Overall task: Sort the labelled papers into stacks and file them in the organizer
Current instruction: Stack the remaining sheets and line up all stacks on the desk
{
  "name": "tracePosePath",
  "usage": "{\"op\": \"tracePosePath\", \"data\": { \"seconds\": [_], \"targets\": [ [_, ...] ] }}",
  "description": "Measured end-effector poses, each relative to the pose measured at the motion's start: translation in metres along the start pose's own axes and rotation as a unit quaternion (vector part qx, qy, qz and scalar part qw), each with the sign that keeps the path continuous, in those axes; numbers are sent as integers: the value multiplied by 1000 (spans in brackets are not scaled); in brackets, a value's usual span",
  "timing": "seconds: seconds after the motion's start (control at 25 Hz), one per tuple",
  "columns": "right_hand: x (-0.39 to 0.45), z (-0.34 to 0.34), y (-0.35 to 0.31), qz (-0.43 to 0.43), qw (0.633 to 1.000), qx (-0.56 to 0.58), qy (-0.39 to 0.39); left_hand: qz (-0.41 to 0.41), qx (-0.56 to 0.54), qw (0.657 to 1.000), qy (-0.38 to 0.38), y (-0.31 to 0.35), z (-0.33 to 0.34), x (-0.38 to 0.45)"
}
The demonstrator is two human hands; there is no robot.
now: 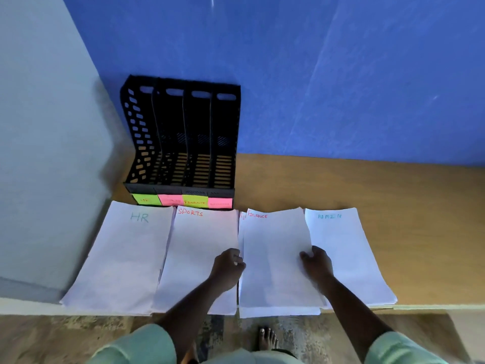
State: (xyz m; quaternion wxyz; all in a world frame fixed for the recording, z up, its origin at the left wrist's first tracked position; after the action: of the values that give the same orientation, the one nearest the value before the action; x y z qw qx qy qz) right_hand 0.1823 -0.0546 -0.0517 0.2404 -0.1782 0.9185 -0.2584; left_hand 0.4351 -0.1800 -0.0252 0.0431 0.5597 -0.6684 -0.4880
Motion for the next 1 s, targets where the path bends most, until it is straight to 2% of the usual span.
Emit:
{"op": "tracePosePath", "data": {
  "seconds": [0.12,0.24,0.4,0.48,0.64,0.8,1.0],
  "targets": [
    [-1,-8,-7,-17,998,-66,17,26,50,998,-3,7,6,4],
    [-7,-8,-11,-47,994,-94,34,25,65,997,35,8,5,7],
    [-13,-2,-17,-122,982,-142,24,26,83,994,58,8,11,14],
    [-12,-1,-17,-131,978,-163,20,24,86,995,53,9,15,14],
    [-12,-2,-10,-98,981,-163,24,21,62,997,52,9,22,15],
    [-26,9,-19,-144,982,-112,55,43,22,992,119,10,6,12],
    [-61,66,-70,-175,981,-23,-74,20,7,982,189,-16,-49,17]
  ]
}}
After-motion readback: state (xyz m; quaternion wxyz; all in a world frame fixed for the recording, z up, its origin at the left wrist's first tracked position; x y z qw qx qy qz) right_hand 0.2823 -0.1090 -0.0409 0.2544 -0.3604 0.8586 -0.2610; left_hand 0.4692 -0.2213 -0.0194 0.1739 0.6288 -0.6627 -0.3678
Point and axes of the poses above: each hand's wrist, its own x-axis towards the middle knuckle, its own z-axis out of the palm, y = z × x, the point moved 5 cm from there along x, towards the middle knuckle, and after that the axes turned 5 degrees about y, right-handed, at the moved point
